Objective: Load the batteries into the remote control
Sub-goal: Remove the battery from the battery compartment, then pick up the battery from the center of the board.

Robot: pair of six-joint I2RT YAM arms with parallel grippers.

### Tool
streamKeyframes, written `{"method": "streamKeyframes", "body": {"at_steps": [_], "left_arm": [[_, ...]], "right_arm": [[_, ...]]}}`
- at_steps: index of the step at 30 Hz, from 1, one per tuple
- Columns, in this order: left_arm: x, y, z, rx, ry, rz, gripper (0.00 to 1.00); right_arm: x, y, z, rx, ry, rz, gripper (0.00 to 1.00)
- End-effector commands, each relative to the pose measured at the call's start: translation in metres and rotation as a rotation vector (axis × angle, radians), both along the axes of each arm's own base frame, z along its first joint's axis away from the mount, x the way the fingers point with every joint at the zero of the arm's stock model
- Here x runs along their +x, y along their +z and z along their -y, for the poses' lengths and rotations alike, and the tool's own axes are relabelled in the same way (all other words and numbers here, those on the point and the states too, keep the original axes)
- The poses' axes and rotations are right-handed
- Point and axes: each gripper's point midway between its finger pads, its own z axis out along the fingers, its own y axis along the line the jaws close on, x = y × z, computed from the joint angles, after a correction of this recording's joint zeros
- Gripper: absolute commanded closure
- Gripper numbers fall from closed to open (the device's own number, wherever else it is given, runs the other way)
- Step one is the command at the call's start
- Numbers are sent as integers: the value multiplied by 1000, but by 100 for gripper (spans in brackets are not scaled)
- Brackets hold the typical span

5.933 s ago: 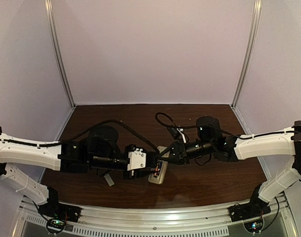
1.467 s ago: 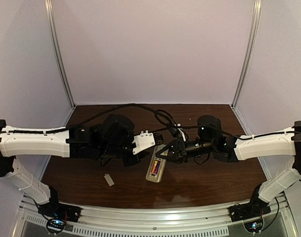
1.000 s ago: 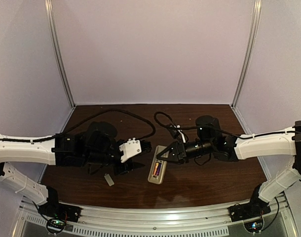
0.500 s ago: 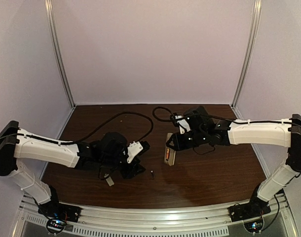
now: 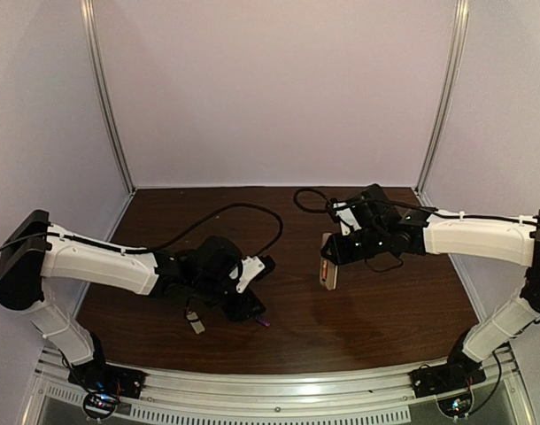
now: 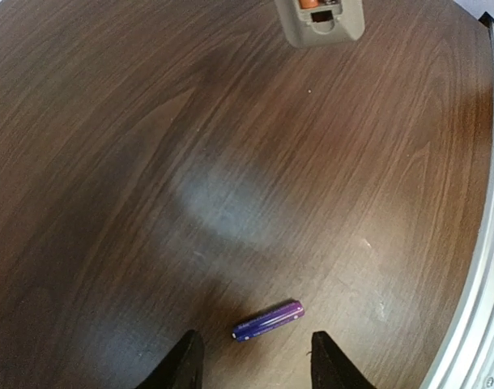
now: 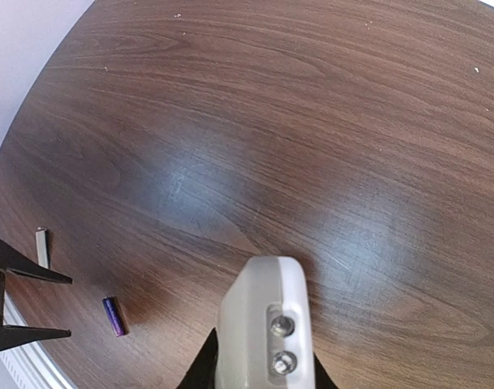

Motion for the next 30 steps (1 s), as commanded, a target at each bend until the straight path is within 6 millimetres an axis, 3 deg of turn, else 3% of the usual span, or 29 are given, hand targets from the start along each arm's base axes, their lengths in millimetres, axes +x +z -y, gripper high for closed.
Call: {"method": "streamKeyframes", "body": {"at_steps": [1, 6, 12, 19, 25, 30], "left_arm": [[-9, -8, -6, -18, 151, -163, 47], [-29, -18, -9, -35, 281, -287, 45], [-25, -44, -16, 50, 461, -353, 51], [-26, -67, -23, 155, 557, -380, 61], [-22, -72, -16, 203, 538, -350, 65], [-31, -71, 2, 235, 430, -305, 73]], "right_arm": [[-8, 6, 6, 50, 12, -22, 100], [-8, 7, 13, 70, 8, -29, 100], [-9, 9, 19, 78, 1, -35, 100], [-9, 16, 30, 93, -14, -25, 100], [-12, 13, 34, 96, -15, -31, 100], [-11, 14, 37, 95, -17, -29, 100]]}}
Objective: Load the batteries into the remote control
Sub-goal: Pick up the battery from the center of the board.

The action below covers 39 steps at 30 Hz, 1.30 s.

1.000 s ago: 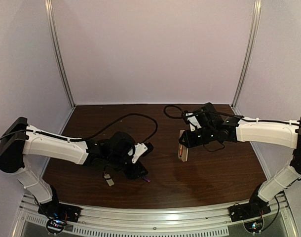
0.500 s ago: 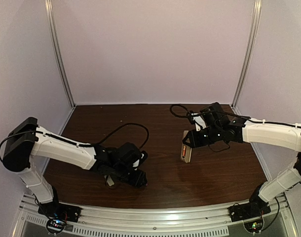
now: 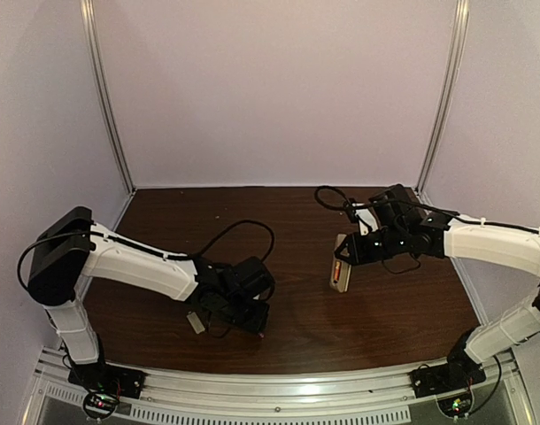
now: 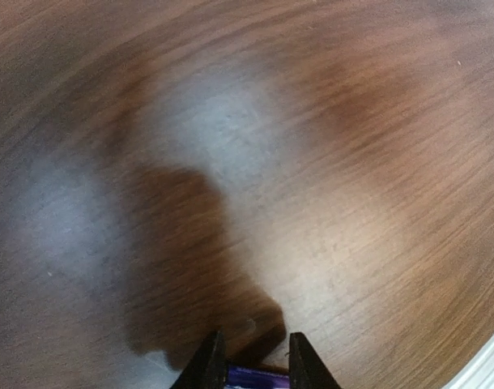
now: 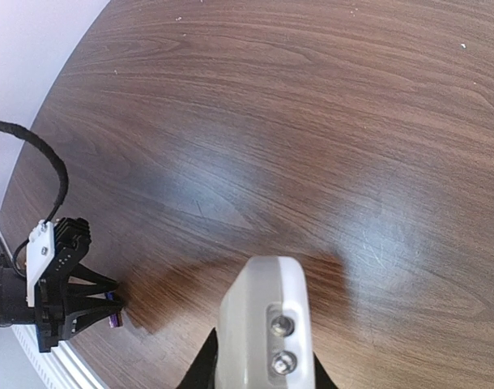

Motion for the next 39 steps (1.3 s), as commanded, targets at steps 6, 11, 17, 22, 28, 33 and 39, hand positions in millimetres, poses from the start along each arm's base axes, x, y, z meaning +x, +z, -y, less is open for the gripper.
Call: {"method": "streamKeyframes", "body": {"at_steps": [6, 11, 17, 22, 28, 33, 39], "left_arm": [[-8, 9, 14, 135, -179, 155, 61], [4, 35, 2, 154, -114, 222, 51], [-36, 29, 3, 93, -151, 89, 43], [-59, 21, 8, 58, -159, 19, 39], [-58, 15, 12, 66, -154, 12, 39], [-58, 5, 18, 86, -182, 7, 44], [-57, 4, 26, 80, -202, 15, 46]], "right_arm": [[-3, 3, 1, 32, 8, 1, 100], [-5, 3, 1, 44, 11, -4, 100], [-4, 5, 1, 37, 17, 3, 100], [-5, 7, 1, 46, 21, 5, 100], [-7, 9, 2, 50, 21, 8, 100], [-8, 10, 4, 44, 18, 13, 100], [-8, 9, 7, 37, 13, 13, 100]]}}
